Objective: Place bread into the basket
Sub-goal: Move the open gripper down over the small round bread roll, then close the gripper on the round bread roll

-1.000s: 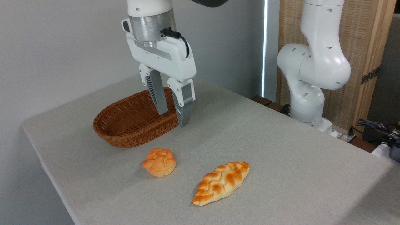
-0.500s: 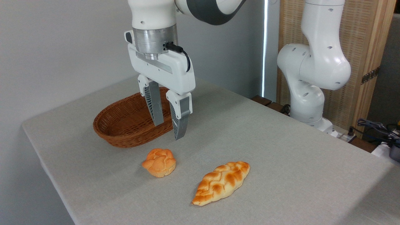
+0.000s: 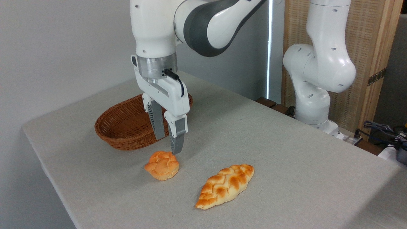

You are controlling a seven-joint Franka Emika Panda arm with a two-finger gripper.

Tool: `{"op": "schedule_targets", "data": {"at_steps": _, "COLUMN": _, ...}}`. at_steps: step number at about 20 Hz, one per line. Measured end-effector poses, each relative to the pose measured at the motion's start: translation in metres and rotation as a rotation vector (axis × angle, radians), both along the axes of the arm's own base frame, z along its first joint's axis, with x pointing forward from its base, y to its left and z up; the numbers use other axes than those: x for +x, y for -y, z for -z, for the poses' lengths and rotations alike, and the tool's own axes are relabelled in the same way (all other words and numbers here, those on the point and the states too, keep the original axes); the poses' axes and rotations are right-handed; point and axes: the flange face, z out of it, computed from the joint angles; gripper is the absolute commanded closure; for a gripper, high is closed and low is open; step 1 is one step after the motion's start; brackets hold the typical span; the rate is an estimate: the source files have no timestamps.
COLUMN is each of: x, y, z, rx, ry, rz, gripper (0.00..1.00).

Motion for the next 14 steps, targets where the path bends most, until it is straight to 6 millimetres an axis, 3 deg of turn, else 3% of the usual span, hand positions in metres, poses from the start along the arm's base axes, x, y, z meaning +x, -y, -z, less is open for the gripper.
{"op": "schedule_targets", "data": {"at_steps": 8, "x": 0.011, "y": 0.014, "z": 0.025, "rx": -0.001, "ry": 0.02, "rz": 0.022, "gripper": 0.0}}
{"op": "schedule_targets", "data": {"at_steps": 14, "x": 0.013, "y": 0.016, "z": 0.032, "rx": 0.002, "ry": 0.016, "rz": 0.041, "gripper": 0.0}}
